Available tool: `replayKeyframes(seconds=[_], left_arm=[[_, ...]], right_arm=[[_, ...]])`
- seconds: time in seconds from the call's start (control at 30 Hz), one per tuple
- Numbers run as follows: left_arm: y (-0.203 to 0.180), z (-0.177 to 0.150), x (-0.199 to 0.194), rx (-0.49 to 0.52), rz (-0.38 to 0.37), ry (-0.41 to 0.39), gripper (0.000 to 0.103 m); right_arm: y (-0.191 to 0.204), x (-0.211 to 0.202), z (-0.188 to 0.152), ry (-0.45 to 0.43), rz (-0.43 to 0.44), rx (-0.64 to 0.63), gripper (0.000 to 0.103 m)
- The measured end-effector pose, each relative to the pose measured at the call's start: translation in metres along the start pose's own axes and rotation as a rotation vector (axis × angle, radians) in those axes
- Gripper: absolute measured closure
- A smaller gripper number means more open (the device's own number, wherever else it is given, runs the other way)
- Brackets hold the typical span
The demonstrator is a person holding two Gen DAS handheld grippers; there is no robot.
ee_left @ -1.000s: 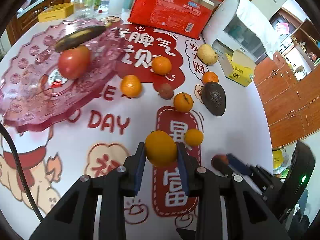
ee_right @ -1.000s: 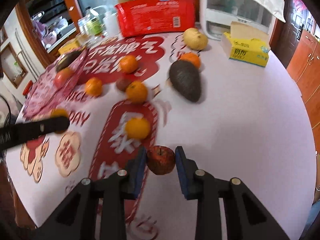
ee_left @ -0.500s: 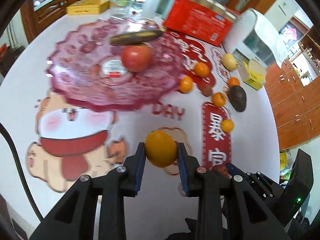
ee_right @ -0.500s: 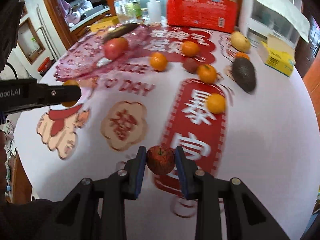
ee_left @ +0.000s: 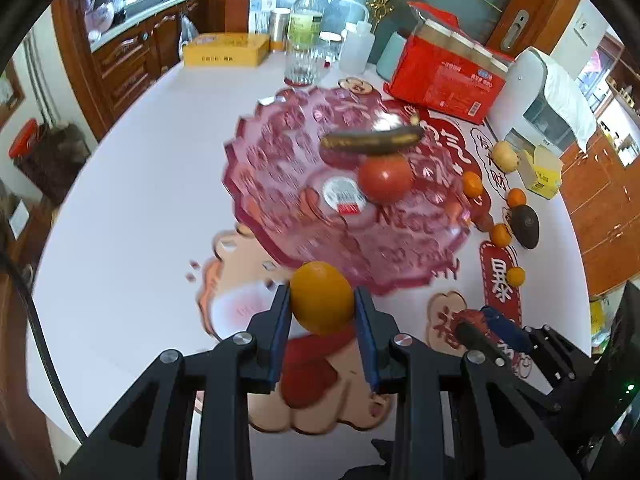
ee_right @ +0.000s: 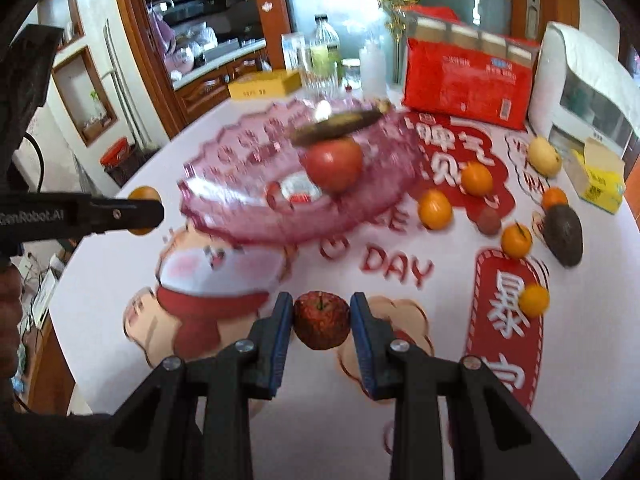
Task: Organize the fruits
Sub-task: 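Drop the mandarin into the pink bowl with the left tool while the right tool drops the red fruit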
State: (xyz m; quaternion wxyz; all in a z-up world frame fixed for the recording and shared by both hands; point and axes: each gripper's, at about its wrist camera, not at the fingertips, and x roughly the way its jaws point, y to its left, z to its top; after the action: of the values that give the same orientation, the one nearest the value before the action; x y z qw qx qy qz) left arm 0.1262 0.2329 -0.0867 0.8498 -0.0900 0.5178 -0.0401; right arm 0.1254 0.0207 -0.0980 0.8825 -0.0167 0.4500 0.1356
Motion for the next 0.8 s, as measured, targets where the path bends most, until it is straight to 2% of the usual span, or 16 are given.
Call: replayKeyframes(seconds=[0.23,0.37,0.73,0.8], left_arm=[[0.02,0.038,-0.004,0.088,-0.031,-0.035,0.074],[0.025,0.055,0.002,0.14,-0.056,-0.046,0.074],[0.022,0.059,0.032,0.224,-0.139,0.028,0.073],[0.021,0.06,0.035,0.233,-0.161,0.032,0.068]], right_arm=[[0.022,0.001,0.031,-0.106,-0.02,0.067,0.073],[0.03,0.006,0.042,-0.138,-0.037,0.103,0.073],[0.043,0.035,0.045,-0.102,-0.063,0.2,0.072],[0.042,0.04,0.045,-0.089,-0.053,0.23,0.071]])
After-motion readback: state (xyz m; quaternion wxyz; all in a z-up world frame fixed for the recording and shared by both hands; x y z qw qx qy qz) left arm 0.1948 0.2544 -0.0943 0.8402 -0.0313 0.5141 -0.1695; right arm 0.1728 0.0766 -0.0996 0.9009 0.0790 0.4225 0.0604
